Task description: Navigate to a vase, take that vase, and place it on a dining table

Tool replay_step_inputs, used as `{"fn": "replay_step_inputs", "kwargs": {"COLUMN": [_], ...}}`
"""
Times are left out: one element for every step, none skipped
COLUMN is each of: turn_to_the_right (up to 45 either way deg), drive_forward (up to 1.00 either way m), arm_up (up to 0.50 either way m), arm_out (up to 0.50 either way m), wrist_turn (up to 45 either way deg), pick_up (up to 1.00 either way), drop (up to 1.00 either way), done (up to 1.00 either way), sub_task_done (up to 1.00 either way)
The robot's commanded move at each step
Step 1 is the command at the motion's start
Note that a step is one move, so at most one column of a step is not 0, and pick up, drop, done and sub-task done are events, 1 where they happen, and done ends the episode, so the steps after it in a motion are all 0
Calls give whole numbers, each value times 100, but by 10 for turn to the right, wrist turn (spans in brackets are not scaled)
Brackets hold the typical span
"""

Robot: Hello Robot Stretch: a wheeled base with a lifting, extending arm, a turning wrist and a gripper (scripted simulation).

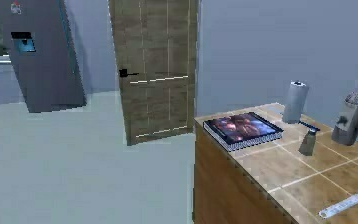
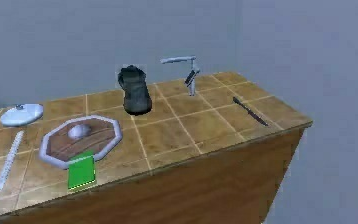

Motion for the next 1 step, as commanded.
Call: {"fn": "replay_step_inputs", "kwargs": {"turn_to_the_right": [390], "drive_forward": [0], "arm_up": [0], "arm_out": [0], "wrist_turn": [0], "pick_up": [0], "drop": [0], "done": [0], "sub_task_done": [0]}}
